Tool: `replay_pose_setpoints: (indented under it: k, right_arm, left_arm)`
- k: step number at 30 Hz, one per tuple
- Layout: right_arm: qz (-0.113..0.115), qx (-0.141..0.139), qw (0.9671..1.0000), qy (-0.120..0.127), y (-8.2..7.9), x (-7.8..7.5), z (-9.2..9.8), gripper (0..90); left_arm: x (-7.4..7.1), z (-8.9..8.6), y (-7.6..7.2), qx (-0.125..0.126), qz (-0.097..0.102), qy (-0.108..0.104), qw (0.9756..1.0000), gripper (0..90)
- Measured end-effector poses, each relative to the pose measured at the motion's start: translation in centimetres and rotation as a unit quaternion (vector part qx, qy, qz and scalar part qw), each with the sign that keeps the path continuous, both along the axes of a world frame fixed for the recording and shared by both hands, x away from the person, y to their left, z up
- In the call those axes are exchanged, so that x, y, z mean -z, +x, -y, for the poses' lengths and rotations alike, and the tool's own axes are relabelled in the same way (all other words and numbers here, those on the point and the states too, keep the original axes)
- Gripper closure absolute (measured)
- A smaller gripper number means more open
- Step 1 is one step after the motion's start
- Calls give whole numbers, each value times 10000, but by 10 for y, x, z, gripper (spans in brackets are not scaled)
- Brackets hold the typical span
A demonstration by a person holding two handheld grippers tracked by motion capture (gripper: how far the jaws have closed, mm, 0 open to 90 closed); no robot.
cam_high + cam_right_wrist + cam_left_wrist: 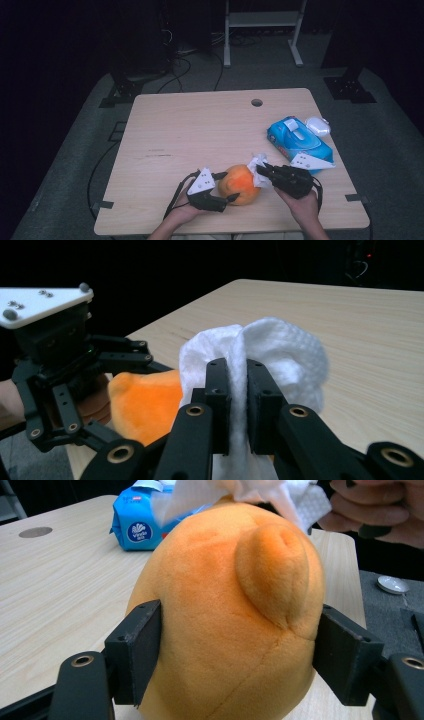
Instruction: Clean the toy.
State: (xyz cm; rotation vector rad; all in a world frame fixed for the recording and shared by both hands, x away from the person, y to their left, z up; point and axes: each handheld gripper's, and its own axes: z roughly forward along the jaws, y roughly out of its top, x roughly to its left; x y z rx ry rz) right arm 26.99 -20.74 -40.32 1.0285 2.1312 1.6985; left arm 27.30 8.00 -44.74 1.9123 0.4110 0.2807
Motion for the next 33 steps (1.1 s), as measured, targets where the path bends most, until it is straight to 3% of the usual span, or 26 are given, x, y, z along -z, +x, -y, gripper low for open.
replay_pose_setpoints:
  k: [2,6,8,10,12,14,20,22,24,25,28,31,33]
  right_arm:
    - [-93,57,9999,-78,4,7,1,809]
    - [-331,286,9990,20,11,15,10,809]
    - [-184,206,9996,-63,5,8,4,809]
    - [-74,-42,10000,-46,-1,2,-6,809]
    - [73,-236,9995,-197,-7,-1,-19,808]
    - [132,-240,9991,-317,-7,-1,-23,808]
    - [-80,76,9998,-164,1,3,-6,809]
    - [4,-42,9999,-117,-4,-2,-11,809]
    - [94,-340,9994,48,-10,-8,-19,808]
    - [178,-441,9989,13,-13,-11,-24,808]
    - [193,-466,9987,-51,-13,-10,-29,808]
    - [27,-256,9995,-204,-4,4,-22,806]
    - [-137,-98,9998,-115,0,9,-16,807]
  left_arm:
    - [0,1,0,-20,-15,4,10000,268]
    - [0,1,0,-36,-22,-5,10000,269]
    - [1,0,0,-40,-33,-37,10000,269]
    - [1,1,1,-52,-33,-45,10000,269]
    - [0,2,0,-40,-18,-8,10000,269]
    - [0,1,0,-51,-30,-20,10000,274]
    - [-11,5,-4,-152,131,-6,9998,347]
    - [-16,5,-7,-175,123,-89,9997,377]
    - [-22,5,-9,-119,136,-112,9998,391]
    - [-24,5,-10,-93,136,-115,9998,394]
    - [-21,3,-10,-104,85,-86,9999,392]
    - [-18,3,-7,-52,-40,-178,9998,303]
    - [-15,4,-5,25,-100,-83,9999,199]
